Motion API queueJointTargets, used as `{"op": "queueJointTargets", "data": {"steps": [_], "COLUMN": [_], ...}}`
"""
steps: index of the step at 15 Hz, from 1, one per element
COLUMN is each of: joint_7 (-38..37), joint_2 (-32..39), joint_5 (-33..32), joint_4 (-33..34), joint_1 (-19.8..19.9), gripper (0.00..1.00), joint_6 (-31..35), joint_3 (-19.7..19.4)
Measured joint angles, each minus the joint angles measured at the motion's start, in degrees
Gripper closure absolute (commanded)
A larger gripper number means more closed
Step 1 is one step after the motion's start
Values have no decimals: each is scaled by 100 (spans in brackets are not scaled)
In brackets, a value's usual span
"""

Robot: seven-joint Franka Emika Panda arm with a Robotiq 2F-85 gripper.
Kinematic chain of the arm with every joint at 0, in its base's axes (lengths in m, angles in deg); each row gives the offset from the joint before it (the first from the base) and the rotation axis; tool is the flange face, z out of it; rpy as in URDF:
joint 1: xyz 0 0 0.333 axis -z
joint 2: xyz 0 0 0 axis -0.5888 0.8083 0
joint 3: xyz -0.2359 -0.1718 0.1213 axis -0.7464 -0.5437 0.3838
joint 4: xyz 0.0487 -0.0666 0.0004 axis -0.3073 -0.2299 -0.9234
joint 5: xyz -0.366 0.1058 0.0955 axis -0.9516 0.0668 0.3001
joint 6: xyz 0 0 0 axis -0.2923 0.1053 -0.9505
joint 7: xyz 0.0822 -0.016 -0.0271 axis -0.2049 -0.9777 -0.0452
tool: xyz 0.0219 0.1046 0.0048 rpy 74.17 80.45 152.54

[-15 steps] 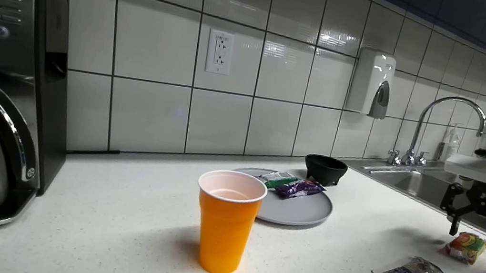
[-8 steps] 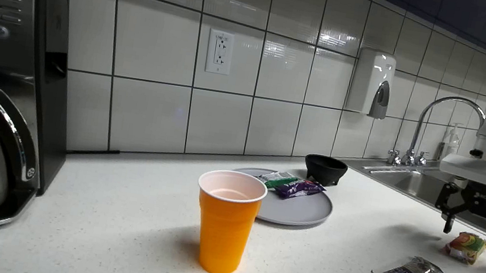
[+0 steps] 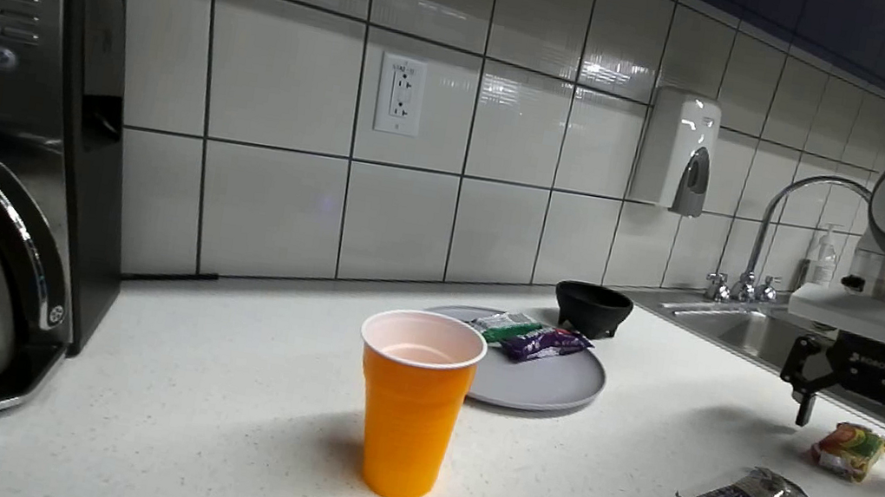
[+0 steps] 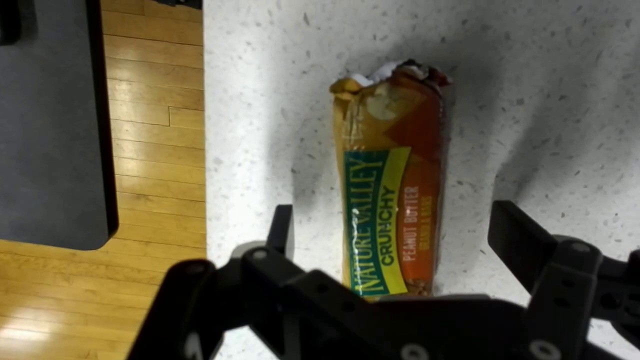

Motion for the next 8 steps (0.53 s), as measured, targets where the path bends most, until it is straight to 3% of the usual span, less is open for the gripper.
{"op": "queueJointTargets", "data": {"steps": [8], "joint_7": [1], "joint_2": [33], "joint_5": [1], "joint_4": [14], "joint_1": [-9], "gripper": [0], "joint_6": [2], "joint_3": [-2]}}
